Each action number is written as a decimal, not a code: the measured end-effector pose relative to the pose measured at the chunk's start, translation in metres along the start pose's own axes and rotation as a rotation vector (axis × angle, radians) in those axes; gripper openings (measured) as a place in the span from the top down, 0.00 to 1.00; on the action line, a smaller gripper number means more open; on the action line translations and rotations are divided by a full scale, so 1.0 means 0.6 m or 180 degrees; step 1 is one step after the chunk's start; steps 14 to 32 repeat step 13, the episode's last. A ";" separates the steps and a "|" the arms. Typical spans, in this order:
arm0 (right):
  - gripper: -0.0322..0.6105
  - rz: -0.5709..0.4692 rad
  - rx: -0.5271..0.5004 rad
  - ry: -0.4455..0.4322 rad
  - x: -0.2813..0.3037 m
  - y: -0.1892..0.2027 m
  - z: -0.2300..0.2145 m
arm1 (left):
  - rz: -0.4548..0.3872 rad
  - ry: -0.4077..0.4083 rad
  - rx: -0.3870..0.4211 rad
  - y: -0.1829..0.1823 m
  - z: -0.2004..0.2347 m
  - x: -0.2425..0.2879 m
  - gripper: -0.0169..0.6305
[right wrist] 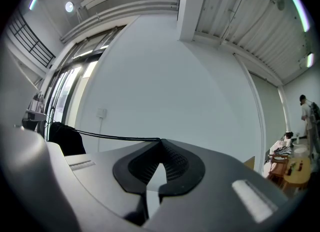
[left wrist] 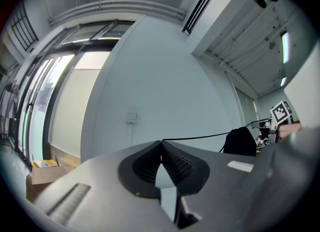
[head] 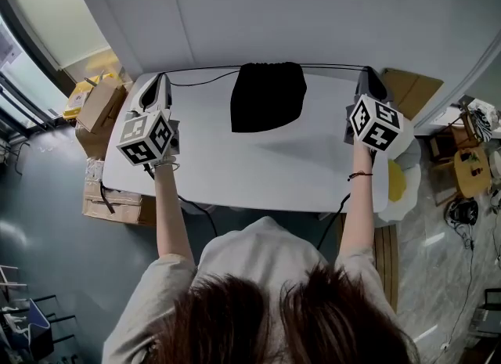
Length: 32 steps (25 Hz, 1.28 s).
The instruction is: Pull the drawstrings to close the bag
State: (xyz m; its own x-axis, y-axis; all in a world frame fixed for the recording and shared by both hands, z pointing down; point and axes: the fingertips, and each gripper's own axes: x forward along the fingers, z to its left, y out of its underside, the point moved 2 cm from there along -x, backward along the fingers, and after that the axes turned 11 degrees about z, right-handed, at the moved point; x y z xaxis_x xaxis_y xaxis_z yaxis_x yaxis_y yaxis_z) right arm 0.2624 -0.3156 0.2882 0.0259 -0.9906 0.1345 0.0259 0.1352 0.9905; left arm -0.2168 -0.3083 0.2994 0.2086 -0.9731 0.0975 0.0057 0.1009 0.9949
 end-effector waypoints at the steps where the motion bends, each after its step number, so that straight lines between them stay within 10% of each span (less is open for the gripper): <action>1: 0.93 -0.0001 -0.0002 0.0002 0.000 0.000 0.000 | -0.0004 0.0000 0.0002 0.000 0.000 0.000 0.97; 32: 0.93 -0.0004 -0.0051 0.0007 0.006 0.003 -0.013 | 0.0002 0.0001 0.0025 0.000 -0.012 0.011 0.97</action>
